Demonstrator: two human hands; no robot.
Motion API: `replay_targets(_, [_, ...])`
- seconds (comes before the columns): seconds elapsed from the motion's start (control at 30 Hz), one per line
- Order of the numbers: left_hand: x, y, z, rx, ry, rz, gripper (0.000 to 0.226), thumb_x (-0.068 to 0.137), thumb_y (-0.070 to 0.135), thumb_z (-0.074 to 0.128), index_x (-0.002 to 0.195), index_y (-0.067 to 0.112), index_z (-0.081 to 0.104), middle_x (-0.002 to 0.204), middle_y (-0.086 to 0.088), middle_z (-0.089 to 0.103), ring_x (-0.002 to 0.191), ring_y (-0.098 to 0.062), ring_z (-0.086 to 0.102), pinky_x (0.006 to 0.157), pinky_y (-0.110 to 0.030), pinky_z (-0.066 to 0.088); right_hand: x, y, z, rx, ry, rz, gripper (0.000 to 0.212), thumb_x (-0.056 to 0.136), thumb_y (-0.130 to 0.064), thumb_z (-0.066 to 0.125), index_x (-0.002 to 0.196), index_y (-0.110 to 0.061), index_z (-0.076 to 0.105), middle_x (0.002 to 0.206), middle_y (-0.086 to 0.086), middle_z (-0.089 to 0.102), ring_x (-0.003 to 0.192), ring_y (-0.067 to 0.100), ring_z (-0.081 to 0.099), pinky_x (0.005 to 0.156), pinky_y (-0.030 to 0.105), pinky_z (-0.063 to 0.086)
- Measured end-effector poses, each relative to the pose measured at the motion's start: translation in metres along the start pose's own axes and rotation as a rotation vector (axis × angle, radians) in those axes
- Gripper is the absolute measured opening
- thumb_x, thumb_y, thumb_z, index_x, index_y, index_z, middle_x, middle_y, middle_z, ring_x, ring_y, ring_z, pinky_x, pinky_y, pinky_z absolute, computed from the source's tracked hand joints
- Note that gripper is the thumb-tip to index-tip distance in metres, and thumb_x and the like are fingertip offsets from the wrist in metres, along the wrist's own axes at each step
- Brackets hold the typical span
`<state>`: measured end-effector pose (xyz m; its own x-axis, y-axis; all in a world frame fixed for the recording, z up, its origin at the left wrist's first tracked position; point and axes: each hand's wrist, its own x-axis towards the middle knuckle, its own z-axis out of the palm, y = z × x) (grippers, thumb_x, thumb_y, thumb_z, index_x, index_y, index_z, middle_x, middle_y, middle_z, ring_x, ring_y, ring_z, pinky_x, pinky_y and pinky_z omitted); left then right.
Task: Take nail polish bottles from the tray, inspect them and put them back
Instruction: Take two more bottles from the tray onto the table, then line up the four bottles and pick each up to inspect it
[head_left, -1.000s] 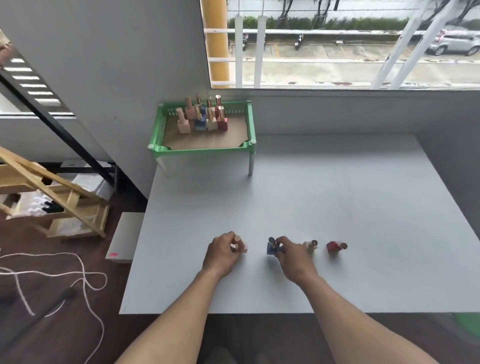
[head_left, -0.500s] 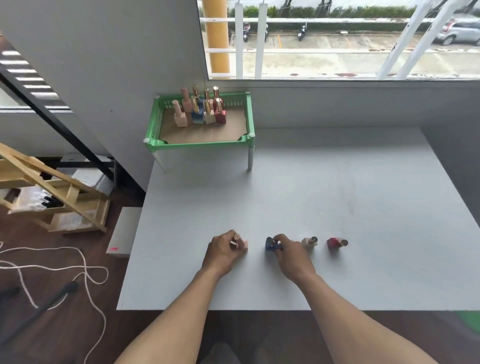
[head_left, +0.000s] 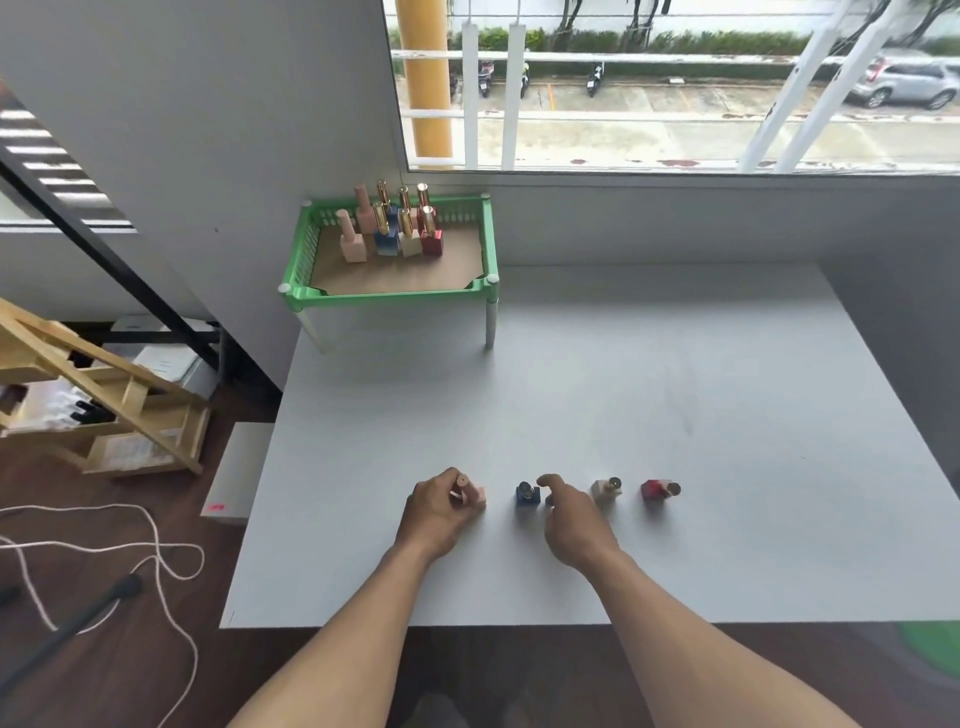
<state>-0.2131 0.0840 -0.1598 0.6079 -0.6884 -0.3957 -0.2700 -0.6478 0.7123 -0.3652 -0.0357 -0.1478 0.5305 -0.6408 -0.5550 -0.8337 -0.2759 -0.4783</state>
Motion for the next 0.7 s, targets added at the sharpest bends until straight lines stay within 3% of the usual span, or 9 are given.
replay_targets(0.2, [-0.006, 0.01, -0.011, 0.007, -0.014, 0.029, 0.012, 0.084, 0.015, 0.061, 0.073, 0.02, 0.06, 0.083, 0.015, 0.072, 0.077, -0.009, 0.069, 0.077, -0.032, 0.054, -0.013, -0.003, -0.014, -0.011, 0.013, -0.041, 0.059, 0.088, 0.001, 0.03, 0.142, -0.024, 0.036, 0.134, 0.005, 0.051, 0.118, 0.022, 0.048, 0.092, 0.037, 0.05])
replay_targets(0.33, [-0.006, 0.025, -0.022, 0.019, -0.001, 0.077, 0.012, 0.083, 0.012, 0.059, 0.074, 0.019, 0.058, 0.084, 0.015, 0.072, 0.078, -0.008, 0.07, 0.077, -0.035, 0.055, -0.021, -0.009, -0.022, 0.001, 0.056, -0.072, 0.054, 0.091, -0.003, 0.032, 0.141, -0.024, 0.037, 0.133, 0.003, 0.051, 0.107, 0.017, 0.044, 0.089, 0.029, 0.042])
replay_targets(0.43, [-0.005, 0.041, -0.03, 0.024, 0.017, 0.111, 0.009, 0.084, 0.014, 0.059, 0.076, 0.019, 0.059, 0.082, 0.018, 0.071, 0.078, -0.004, 0.068, 0.074, -0.035, 0.055, -0.028, -0.017, -0.032, -0.028, 0.105, -0.078, 0.049, 0.093, -0.01, 0.035, 0.139, -0.026, 0.038, 0.135, 0.002, 0.051, 0.117, 0.018, 0.05, 0.101, 0.032, 0.033])
replay_targets(0.53, [-0.006, 0.06, -0.038, 0.041, 0.037, 0.147, 0.006, 0.084, 0.021, 0.064, 0.078, 0.021, 0.062, 0.082, 0.017, 0.07, 0.08, -0.007, 0.067, 0.076, -0.035, 0.055, -0.035, -0.028, -0.049, -0.027, 0.159, -0.107, 0.046, 0.094, -0.014, 0.035, 0.139, -0.026, 0.038, 0.135, 0.001, 0.05, 0.122, 0.019, 0.049, 0.103, 0.045, 0.039])
replay_targets(0.7, [-0.007, 0.095, -0.051, 0.08, 0.073, 0.214, 0.014, 0.081, 0.037, 0.071, 0.078, 0.026, 0.063, 0.082, 0.008, 0.069, 0.082, -0.013, 0.064, 0.074, -0.03, 0.052, -0.043, -0.055, -0.088, -0.002, 0.294, -0.249, 0.04, 0.098, -0.02, 0.038, 0.138, -0.021, 0.041, 0.133, 0.005, 0.053, 0.124, 0.022, 0.048, 0.097, 0.039, 0.045])
